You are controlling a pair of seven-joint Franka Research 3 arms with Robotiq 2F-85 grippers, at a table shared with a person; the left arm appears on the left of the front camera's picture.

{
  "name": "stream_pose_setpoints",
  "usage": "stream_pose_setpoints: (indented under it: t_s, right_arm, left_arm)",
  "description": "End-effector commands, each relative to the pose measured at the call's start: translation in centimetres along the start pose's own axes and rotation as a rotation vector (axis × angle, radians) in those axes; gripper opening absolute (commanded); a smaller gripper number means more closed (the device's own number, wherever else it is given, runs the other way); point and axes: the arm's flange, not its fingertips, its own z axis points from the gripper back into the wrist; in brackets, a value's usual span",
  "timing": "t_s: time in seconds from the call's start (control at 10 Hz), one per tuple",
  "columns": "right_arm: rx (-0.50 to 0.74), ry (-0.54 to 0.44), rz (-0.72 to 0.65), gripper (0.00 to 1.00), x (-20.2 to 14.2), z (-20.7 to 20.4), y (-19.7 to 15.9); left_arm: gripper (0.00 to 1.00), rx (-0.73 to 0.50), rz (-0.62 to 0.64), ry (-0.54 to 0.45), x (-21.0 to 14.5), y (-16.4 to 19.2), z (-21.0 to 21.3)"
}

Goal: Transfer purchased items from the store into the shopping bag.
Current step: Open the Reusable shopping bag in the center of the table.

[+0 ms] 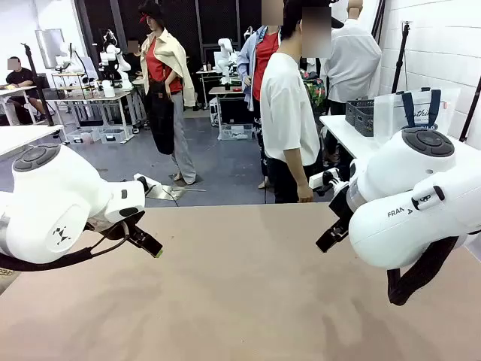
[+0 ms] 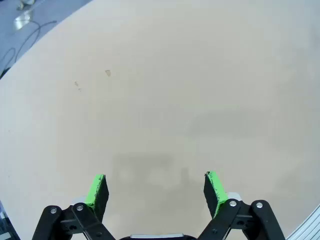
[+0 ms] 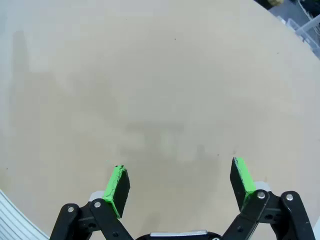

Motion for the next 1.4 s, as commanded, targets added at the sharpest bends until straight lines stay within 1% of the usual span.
stream_pose_setpoints:
  t_s: [0.0, 0.9, 1.0, 1.1, 1.2, 1.3]
  right_arm:
    - [0.000, 0.000, 0.000, 1.00, 0.0, 0.0, 0.0]
    - [0.000, 0.000, 0.001, 1.00, 0.0, 0.0, 0.0]
    - [-0.012, -0.145, -0.010, 1.00, 1.8, 2.5, -1.2]
    - [-0.065, -0.260, -0.057, 1.00, 3.4, 5.2, -3.0]
    - [-0.148, -0.352, -0.070, 1.00, 4.6, 7.8, -5.1]
    - [-0.256, -0.398, -0.114, 1.00, 5.3, 9.9, -8.3]
  left_arm:
    - [1.00, 0.000, 0.000, 0.000, 0.0, 0.0, 0.0]
    - [1.00, 0.000, -0.002, 0.000, 0.0, -0.1, 0.0]
    - [1.00, 0.046, 0.007, -0.136, 1.7, 1.2, 1.3]
    - [1.00, 0.087, 0.039, -0.237, 3.5, 3.1, 3.8]
    - [1.00, 0.128, 0.059, -0.322, 4.8, 5.6, 6.4]
    - [1.00, 0.186, 0.068, -0.359, 5.6, 8.7, 8.2]
